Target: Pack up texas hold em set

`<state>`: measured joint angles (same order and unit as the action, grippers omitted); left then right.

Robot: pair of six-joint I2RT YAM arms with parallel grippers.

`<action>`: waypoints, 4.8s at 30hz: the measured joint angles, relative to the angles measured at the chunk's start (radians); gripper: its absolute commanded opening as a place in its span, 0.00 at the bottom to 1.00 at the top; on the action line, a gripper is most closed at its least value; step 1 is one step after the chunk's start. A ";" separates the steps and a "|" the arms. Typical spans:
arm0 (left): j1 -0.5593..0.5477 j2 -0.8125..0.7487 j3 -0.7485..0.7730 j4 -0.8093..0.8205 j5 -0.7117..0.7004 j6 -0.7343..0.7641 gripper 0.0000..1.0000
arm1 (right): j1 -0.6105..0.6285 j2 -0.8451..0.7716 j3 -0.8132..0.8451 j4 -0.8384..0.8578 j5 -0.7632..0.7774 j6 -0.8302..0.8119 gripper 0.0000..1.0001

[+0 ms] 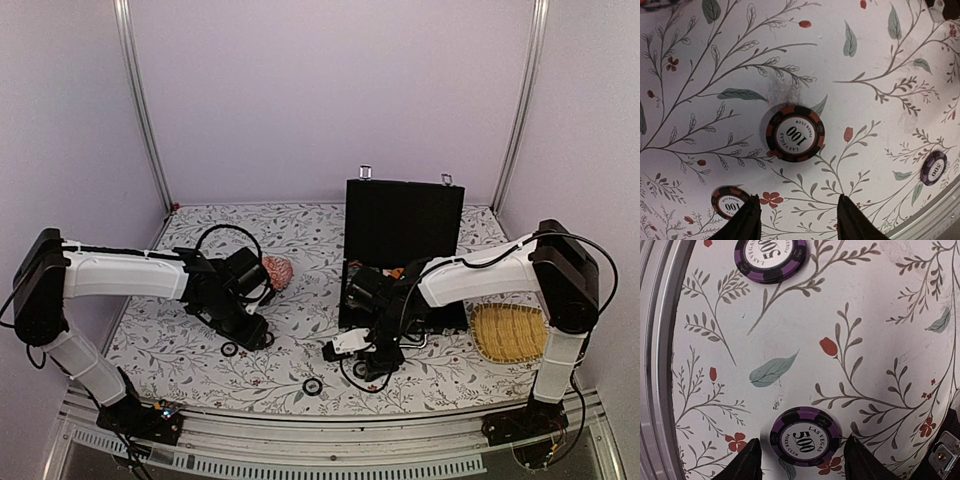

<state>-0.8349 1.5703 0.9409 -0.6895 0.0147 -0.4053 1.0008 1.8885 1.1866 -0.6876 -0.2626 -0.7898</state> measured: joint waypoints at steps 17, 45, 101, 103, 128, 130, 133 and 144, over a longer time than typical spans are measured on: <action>0.002 0.000 -0.002 0.022 0.000 0.000 0.53 | 0.052 0.031 0.039 0.011 0.080 0.013 0.48; 0.002 0.002 0.044 0.020 0.001 0.000 0.53 | 0.011 -0.171 0.082 -0.158 0.036 0.019 0.33; 0.003 -0.040 0.040 0.018 0.004 -0.018 0.53 | -0.667 -0.091 -0.077 0.304 0.348 -0.129 0.44; 0.003 -0.039 0.040 0.019 0.005 -0.018 0.53 | -0.667 -0.093 -0.082 0.309 0.350 -0.134 0.46; 0.003 -0.032 0.040 0.024 0.021 -0.016 0.53 | -0.670 -0.139 -0.092 0.310 0.392 -0.142 0.53; 0.003 -0.032 0.040 0.024 0.022 -0.016 0.53 | -0.670 -0.137 -0.092 0.310 0.399 -0.142 0.53; 0.003 -0.032 0.040 0.024 0.022 -0.017 0.53 | -0.670 -0.128 -0.092 0.311 0.412 -0.141 0.53; 0.003 -0.032 0.039 0.024 0.022 -0.017 0.53 | -0.671 -0.113 -0.079 0.313 0.444 -0.132 0.53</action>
<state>-0.8318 1.5387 0.9798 -0.6655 0.0368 -0.4225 0.3294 1.7756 1.1072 -0.3744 0.1818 -0.9215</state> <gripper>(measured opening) 0.530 0.533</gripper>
